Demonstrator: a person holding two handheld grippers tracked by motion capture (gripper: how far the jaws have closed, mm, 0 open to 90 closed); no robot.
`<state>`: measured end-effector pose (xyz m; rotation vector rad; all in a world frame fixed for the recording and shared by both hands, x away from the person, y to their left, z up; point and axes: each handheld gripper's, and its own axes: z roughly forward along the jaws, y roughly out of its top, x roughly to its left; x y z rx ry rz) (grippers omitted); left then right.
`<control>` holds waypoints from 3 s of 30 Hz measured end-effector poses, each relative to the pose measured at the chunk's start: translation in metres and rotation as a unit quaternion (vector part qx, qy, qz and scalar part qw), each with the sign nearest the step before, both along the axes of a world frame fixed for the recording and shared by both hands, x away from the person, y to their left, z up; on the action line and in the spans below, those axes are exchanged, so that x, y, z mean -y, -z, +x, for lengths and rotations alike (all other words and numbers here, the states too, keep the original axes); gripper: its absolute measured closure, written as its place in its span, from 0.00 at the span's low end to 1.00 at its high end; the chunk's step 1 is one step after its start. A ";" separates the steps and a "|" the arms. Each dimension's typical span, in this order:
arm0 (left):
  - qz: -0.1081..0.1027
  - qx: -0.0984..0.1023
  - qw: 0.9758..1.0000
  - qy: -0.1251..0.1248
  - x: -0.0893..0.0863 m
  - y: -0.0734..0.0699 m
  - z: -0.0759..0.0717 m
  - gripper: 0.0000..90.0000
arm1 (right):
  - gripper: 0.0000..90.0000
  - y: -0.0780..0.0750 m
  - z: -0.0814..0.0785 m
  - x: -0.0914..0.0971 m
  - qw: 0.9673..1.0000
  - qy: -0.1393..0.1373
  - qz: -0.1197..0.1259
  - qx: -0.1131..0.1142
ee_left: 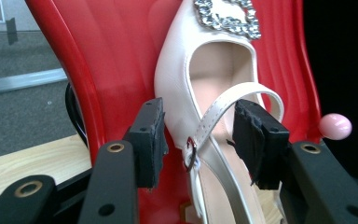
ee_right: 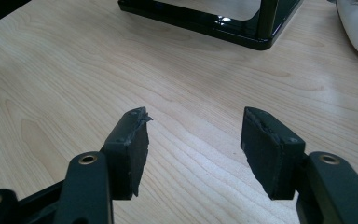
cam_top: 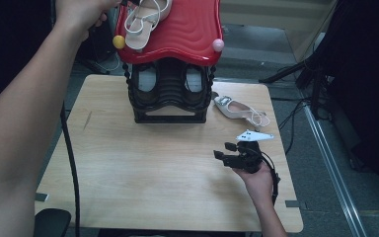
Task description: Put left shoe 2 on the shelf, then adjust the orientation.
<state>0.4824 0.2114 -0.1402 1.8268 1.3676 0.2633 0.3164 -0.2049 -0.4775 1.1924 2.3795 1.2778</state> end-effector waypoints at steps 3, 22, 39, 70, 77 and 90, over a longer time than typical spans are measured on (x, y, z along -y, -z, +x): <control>0.002 0.004 1.000 0.005 -0.003 -0.002 -0.005 0.60 | 0.47 0.000 0.002 0.000 1.000 -0.002 0.001 0.002; -0.009 0.004 1.000 0.003 -0.046 0.012 -0.026 0.57 | 0.55 -0.007 0.013 0.000 1.000 0.001 0.004 0.006; 0.003 -0.003 1.000 0.017 -0.075 0.072 -0.048 0.54 | 0.83 -0.013 0.030 0.006 1.000 0.028 0.002 0.005; -0.004 -0.024 0.999 0.031 -0.074 0.179 -0.073 0.52 | 1.00 -0.006 0.056 0.019 0.997 0.070 0.002 -0.011; -0.004 -0.033 0.999 0.033 -0.068 0.200 -0.081 0.53 | 1.00 -0.005 0.064 0.022 0.997 0.073 -0.005 -0.017; -0.015 -0.047 0.998 0.043 -0.063 0.238 -0.101 0.53 | 1.00 -0.006 0.085 0.043 0.995 0.099 -0.013 -0.023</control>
